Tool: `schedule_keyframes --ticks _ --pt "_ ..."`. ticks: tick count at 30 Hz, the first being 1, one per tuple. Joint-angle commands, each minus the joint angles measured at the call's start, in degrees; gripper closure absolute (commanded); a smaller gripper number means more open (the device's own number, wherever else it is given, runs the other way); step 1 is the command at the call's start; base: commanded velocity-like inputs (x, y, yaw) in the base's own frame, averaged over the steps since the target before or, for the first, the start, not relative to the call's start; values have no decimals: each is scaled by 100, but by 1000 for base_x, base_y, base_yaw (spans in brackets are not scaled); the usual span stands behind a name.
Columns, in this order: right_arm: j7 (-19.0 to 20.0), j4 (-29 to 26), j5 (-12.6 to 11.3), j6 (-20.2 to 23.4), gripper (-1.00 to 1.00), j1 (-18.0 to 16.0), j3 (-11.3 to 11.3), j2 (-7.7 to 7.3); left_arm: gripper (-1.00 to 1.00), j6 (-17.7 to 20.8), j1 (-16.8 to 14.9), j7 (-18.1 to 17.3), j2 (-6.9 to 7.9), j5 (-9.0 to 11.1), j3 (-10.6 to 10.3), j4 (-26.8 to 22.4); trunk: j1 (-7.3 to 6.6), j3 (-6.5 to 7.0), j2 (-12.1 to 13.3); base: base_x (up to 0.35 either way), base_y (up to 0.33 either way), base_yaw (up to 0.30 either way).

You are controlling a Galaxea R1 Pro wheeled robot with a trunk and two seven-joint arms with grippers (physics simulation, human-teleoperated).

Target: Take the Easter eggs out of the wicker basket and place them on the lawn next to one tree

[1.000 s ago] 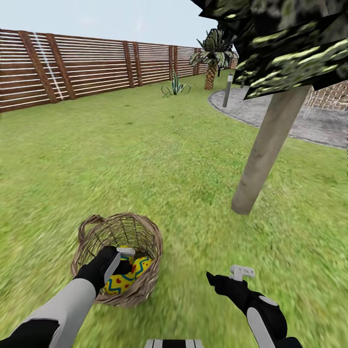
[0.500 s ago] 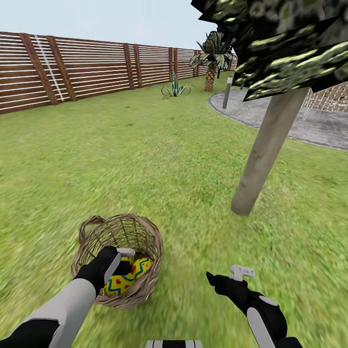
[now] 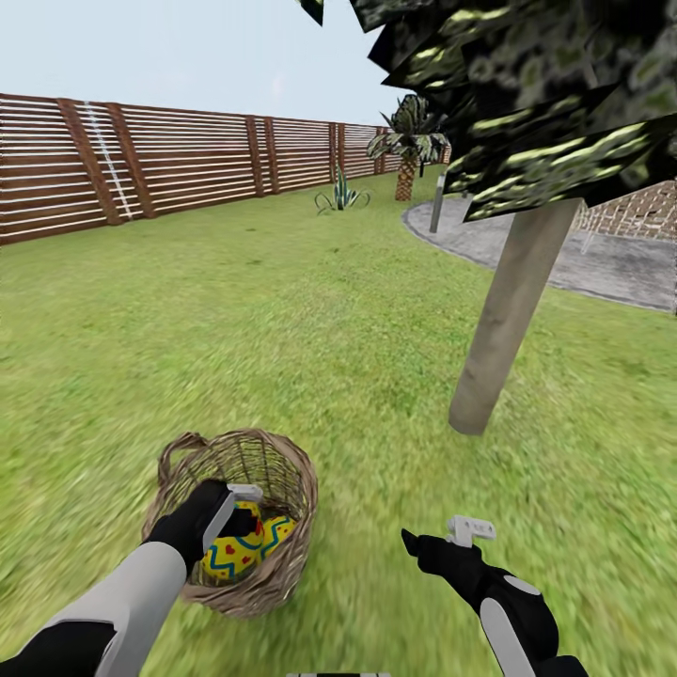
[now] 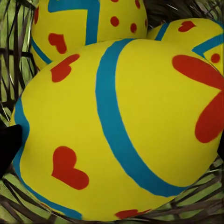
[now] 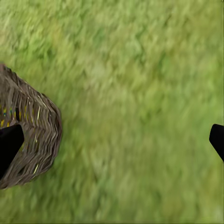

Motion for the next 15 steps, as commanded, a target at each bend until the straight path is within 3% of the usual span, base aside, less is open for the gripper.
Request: schedule_keyframes --ticks 1,15 --pt "-58 -6 -61 13 -100 -3 11 -5 100 29 0 30 1 29 -17 -8 -3 18 0 0 0 0" --pt "-58 -7 -62 13 -100 -3 11 -5 100 192 -5 27 1 29 -8 -66 -39 328 18 0 0 0"
